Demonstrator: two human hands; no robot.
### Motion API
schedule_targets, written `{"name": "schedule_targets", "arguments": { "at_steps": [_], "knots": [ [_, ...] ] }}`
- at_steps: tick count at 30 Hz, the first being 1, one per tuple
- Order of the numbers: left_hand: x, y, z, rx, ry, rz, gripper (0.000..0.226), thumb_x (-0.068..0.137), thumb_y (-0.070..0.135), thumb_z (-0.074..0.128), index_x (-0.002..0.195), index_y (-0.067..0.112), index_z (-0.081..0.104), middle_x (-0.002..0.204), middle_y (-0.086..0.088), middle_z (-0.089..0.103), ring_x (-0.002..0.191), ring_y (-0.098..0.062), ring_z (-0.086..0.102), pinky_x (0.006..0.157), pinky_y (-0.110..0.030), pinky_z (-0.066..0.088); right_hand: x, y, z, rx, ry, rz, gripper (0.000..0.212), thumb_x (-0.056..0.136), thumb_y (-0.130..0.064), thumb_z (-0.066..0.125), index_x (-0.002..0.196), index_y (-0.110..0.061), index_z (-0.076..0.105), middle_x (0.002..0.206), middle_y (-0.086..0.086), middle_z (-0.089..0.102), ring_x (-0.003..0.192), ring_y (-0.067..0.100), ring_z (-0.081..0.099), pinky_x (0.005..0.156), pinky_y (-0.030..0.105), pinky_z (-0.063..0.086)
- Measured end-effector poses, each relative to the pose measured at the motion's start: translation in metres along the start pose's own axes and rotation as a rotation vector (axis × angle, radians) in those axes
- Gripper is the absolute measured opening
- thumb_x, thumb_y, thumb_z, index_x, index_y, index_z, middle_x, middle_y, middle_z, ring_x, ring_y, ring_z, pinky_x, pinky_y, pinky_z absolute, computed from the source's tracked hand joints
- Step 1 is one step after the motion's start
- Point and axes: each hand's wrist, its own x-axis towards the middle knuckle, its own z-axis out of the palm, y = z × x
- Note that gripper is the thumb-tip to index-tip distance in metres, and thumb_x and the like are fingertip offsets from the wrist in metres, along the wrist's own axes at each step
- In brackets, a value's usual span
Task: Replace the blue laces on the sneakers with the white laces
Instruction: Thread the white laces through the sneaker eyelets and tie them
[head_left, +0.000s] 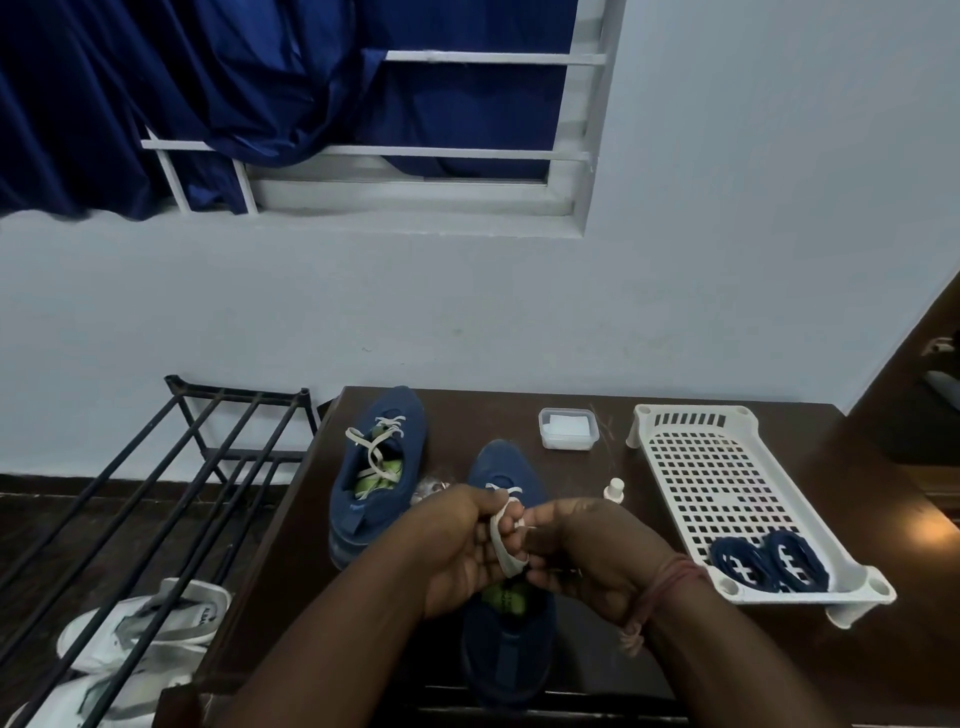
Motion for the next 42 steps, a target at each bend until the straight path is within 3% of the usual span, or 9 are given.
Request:
{"name": "schedule_targets", "arguments": {
  "at_steps": [7, 11, 14, 18, 26, 31, 35, 38, 42],
  "knots": [
    [-0.006, 0.002, -0.009, 0.203, -0.058, 0.071, 0.025, 0.103, 0.014, 0.051, 0.087, 0.006, 0.069, 0.078, -0.008, 0.066, 0.065, -0.015, 0.062, 0.078, -0.032, 0.054, 0.001, 0.007, 0.008, -0.082, 0.040, -0.051, 0.024, 0.092, 0.003, 0.048, 0.087, -0.008, 0.069, 0.077, 0.013, 0.058, 0.052, 0.012, 0.046, 0.048, 0.023, 0.040],
    [-0.005, -0.003, -0.017, 0.659, 0.126, 0.276, 0.019, 0.096, 0.016, 0.062, 0.081, 0.011, 0.073, 0.076, -0.005, 0.070, 0.070, -0.016, 0.058, 0.070, -0.031, 0.046, -0.003, 0.004, 0.006, -0.306, 0.151, -0.253, 0.031, 0.083, 0.005, 0.056, 0.063, -0.013, 0.069, 0.066, 0.016, 0.065, 0.053, 0.019, 0.053, 0.051, 0.029, 0.044],
    [-0.004, -0.002, -0.020, 1.085, 0.280, 0.413, 0.018, 0.089, 0.027, 0.070, 0.078, 0.014, 0.074, 0.069, 0.000, 0.067, 0.064, -0.013, 0.061, 0.063, -0.026, 0.048, -0.007, 0.001, 0.002, -0.490, 0.210, -0.370, 0.023, 0.081, 0.004, 0.063, 0.068, -0.013, 0.071, 0.062, 0.006, 0.070, 0.054, 0.015, 0.063, 0.056, 0.032, 0.054],
    [-0.001, -0.003, -0.015, 1.618, 0.393, 0.453, 0.020, 0.093, 0.024, 0.059, 0.096, 0.011, 0.074, 0.092, -0.008, 0.068, 0.092, -0.022, 0.066, 0.076, -0.030, 0.048, -0.019, 0.001, 0.011, -0.656, 0.190, -0.437, 0.017, 0.083, -0.003, 0.067, 0.074, -0.013, 0.077, 0.068, 0.002, 0.074, 0.059, 0.006, 0.068, 0.063, 0.019, 0.057],
    [-0.007, -0.016, -0.011, 1.867, 0.104, 0.360, 0.032, 0.100, 0.016, 0.047, 0.125, 0.002, 0.060, 0.125, -0.015, 0.062, 0.113, -0.027, 0.060, 0.089, -0.031, 0.045, -0.003, 0.018, 0.035, -1.452, 0.263, -0.409, 0.031, 0.099, -0.016, 0.042, 0.124, -0.015, 0.060, 0.124, 0.008, 0.063, 0.115, 0.025, 0.059, 0.098, 0.033, 0.042],
    [-0.011, -0.007, -0.019, 1.771, 0.230, 0.386, 0.024, 0.090, 0.016, 0.051, 0.105, 0.007, 0.068, 0.109, -0.011, 0.066, 0.099, -0.027, 0.065, 0.078, -0.030, 0.048, 0.002, 0.022, 0.046, -1.469, 0.526, -0.511, 0.008, 0.081, -0.027, 0.071, 0.087, -0.022, 0.068, 0.080, 0.004, 0.069, 0.071, 0.026, 0.069, 0.066, 0.039, 0.049],
    [0.001, -0.010, -0.026, 1.544, 0.516, 0.611, 0.022, 0.090, 0.029, 0.056, 0.107, 0.015, 0.058, 0.107, -0.003, 0.057, 0.094, -0.025, 0.065, 0.075, -0.033, 0.049, 0.002, 0.025, 0.049, -1.492, 0.517, -0.517, 0.031, 0.042, -0.019, 0.090, 0.053, -0.017, 0.061, 0.046, 0.004, 0.056, 0.034, 0.024, 0.055, 0.041, 0.028, 0.030],
    [0.015, -0.015, -0.026, 1.488, 0.508, 0.588, 0.024, 0.093, 0.025, 0.054, 0.114, 0.014, 0.047, 0.117, -0.006, 0.055, 0.101, -0.026, 0.062, 0.084, -0.034, 0.048, 0.011, 0.027, 0.047, -1.492, 0.473, -0.475, 0.020, 0.096, -0.020, 0.051, 0.112, -0.014, 0.062, 0.106, 0.010, 0.069, 0.095, 0.028, 0.069, 0.072, 0.035, 0.047],
    [0.031, -0.023, -0.025, 1.574, 0.498, 0.574, 0.028, 0.099, 0.023, 0.048, 0.125, 0.013, 0.046, 0.125, -0.009, 0.057, 0.112, -0.026, 0.059, 0.092, -0.035, 0.046, 0.019, 0.027, 0.044, -1.506, 0.183, -0.429, 0.046, 0.104, -0.013, 0.034, 0.148, -0.004, 0.032, 0.149, 0.018, 0.043, 0.135, 0.028, 0.044, 0.111, 0.035, 0.031]
  ]
}}
